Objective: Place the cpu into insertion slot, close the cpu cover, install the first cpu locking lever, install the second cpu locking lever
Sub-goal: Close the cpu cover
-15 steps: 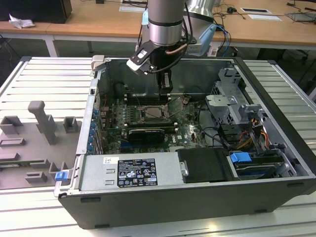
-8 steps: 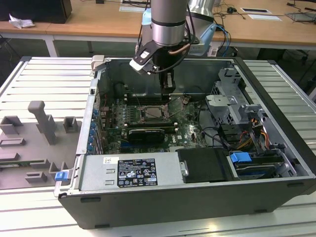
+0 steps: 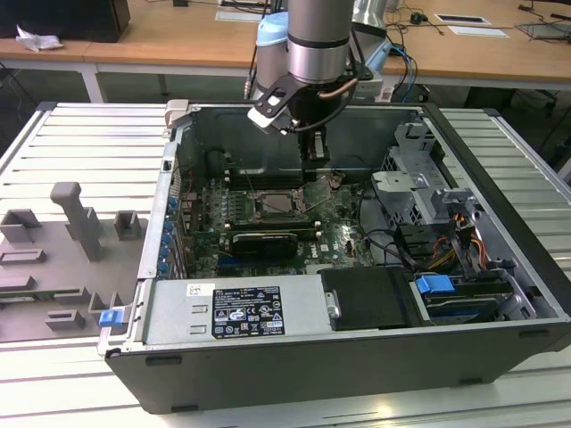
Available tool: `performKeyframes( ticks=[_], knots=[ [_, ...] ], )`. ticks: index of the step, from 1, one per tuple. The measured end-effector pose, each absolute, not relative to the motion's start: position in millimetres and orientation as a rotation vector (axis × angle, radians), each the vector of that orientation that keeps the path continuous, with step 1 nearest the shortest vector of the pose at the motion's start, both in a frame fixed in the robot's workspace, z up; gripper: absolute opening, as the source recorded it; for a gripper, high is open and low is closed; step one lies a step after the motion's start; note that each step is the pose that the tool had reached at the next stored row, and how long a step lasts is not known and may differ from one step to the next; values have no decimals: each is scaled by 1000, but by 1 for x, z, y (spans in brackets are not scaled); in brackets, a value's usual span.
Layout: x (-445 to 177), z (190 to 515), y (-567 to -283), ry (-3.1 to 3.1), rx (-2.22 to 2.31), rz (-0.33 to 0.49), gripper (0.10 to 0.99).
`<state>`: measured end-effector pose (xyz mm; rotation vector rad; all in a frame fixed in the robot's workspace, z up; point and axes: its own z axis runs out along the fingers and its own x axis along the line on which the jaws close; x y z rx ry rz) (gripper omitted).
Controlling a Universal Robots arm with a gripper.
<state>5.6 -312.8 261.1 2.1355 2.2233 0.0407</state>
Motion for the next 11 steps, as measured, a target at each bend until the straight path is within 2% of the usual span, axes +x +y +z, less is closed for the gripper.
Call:
performKeyframes(
  ticks=[11],
  knots=[
    [21,261,-313,2224,2136,39,106]
  ],
)
